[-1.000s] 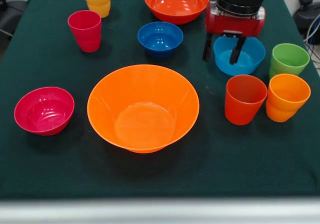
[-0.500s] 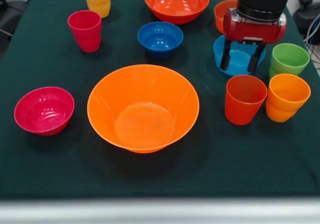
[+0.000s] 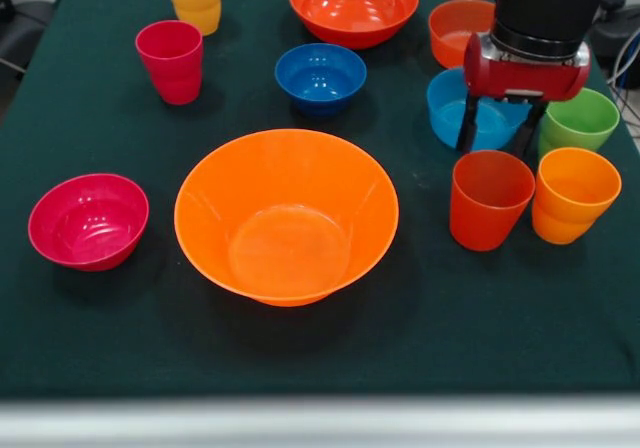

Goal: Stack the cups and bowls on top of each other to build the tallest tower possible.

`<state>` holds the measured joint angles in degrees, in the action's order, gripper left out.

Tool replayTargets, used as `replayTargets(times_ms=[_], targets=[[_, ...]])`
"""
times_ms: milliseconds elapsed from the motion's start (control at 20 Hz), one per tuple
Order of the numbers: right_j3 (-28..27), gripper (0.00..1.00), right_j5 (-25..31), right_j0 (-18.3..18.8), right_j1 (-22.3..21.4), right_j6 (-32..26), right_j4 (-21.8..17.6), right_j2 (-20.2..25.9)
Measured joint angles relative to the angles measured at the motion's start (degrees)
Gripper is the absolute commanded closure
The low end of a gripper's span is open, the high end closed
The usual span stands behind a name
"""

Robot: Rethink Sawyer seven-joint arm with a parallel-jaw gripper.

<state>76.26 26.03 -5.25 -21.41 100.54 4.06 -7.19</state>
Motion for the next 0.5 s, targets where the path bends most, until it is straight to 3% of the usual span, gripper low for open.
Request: replayTargets(times_ms=[500], targets=[[-0.4, 0.00, 0.0, 0.5, 2.1, 0.0, 0.0, -0.1]])
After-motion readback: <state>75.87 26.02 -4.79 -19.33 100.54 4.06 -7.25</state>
